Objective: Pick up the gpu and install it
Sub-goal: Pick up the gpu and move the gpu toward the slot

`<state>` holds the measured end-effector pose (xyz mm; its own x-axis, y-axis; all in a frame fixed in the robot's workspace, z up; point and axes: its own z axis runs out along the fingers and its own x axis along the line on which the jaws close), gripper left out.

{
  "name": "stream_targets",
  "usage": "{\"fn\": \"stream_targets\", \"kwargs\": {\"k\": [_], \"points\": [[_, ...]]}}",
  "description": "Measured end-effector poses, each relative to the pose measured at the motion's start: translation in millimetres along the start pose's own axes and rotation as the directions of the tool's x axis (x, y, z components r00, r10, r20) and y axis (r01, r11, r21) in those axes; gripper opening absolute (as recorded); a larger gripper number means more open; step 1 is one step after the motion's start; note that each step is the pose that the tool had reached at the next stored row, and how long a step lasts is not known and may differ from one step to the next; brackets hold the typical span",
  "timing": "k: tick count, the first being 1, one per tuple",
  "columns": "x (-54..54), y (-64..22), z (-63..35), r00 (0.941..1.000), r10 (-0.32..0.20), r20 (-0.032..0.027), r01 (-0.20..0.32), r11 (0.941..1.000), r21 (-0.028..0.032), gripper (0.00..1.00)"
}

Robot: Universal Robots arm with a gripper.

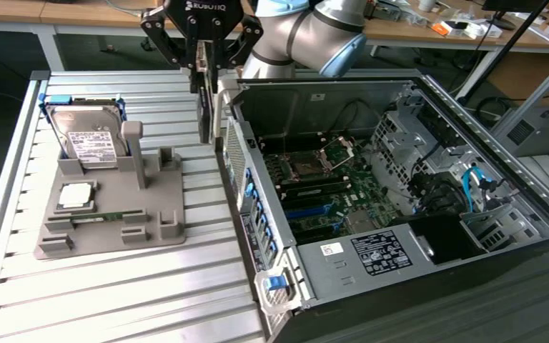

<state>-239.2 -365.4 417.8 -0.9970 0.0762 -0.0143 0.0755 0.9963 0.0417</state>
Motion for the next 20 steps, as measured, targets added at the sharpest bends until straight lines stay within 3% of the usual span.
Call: {"fn": "stream_targets", "kwargs": {"k": [7,8,12,13,20], "points": [[-9.6,0.7,0.2,1.0,0.0,0.0002,0.0,1.0,0.0034,0.3],[-11.7,0.9,0.3,1.0,0.0,0.0005,0.0,1.0,0.0067,0.3],[-16.2,1.3,0.4,1.0,0.0,0.0023,0.0,0.9995,0.0301,0.3],[-17.0,1.3,0.4,1.0,-0.001,0.0025,0.001,0.9995,0.0323,0.3],[-24.4,1.8,0.5,1.0,-0.001,0.0025,0.001,0.9994,0.0338,0.3]]}}
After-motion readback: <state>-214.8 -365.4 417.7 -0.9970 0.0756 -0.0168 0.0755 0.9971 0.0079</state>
